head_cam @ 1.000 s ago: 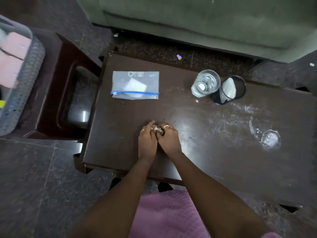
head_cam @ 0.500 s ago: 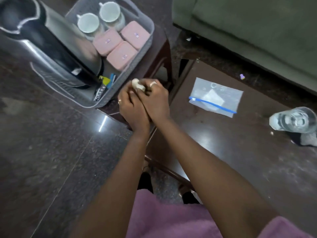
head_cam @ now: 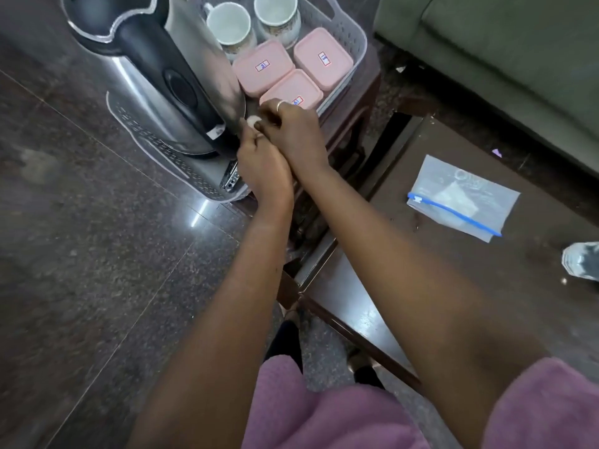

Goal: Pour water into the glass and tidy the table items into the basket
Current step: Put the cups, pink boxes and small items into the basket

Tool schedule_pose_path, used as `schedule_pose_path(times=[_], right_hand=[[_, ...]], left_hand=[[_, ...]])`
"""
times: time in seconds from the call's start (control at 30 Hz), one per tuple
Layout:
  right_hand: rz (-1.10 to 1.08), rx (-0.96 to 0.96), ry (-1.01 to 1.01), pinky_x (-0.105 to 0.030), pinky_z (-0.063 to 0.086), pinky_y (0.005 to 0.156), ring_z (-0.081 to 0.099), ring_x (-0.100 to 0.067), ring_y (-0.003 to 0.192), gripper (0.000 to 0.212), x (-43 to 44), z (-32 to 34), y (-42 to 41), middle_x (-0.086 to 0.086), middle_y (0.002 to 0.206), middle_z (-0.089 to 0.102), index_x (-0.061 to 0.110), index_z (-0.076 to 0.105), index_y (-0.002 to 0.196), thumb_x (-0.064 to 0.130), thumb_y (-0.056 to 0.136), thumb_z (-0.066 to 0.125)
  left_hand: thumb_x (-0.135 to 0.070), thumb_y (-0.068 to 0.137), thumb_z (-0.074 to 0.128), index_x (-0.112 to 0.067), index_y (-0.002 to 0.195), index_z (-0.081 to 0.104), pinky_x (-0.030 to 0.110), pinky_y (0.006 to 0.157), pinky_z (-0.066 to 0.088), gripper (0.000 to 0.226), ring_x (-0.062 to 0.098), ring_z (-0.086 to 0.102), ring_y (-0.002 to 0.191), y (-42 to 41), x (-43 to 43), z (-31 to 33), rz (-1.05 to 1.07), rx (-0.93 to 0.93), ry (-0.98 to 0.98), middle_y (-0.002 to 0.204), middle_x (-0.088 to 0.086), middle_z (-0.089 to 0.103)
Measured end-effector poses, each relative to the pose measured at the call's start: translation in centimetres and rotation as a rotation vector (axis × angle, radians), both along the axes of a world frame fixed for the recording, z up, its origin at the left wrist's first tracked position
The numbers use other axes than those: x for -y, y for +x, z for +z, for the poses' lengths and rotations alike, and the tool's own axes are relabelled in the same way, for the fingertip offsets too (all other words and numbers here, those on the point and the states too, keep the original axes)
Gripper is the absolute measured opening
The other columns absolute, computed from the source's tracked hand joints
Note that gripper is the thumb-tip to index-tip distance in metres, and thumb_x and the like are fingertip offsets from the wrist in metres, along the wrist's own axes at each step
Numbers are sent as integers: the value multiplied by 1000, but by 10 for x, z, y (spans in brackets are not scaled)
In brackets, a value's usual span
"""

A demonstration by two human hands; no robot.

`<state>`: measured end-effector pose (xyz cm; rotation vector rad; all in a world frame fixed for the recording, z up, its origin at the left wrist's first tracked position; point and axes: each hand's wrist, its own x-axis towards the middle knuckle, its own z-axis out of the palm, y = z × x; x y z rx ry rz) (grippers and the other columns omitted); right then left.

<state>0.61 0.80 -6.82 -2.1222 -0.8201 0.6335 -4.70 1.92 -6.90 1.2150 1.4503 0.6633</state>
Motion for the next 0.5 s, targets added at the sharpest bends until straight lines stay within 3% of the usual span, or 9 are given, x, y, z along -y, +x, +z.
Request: schedule_pose_path(times=[0.17,0.27,0.5], right_hand=[[-149,12,151,-37,44,88,64,-33,99,22,34,-1,-9,-20,103,70,-1,68,104,2,88,53],[-267,43,196,-33,45,85,66,-30,96,21,69,-6,-10,-19,100,71,-3,69,100,-1,85,55],[-612,100,-3,-34,45,90,60,-31,103,19,163,-47,16,-18,108,65,-2,67,100,0,86,54]], left_hand=[[5,86,37,-5,130,51,28,110,34,47,19,48,129,0,33,-3,5,21,127,137,10,54],[10,82,37,-4,124,57,25,107,37,48,18,52,123,5,66,-7,-92,24,267,131,12,58],[13,80,38,-2,116,62,15,95,38,46,25,60,111,38,138,-48,-432,-35,233,118,16,66]])
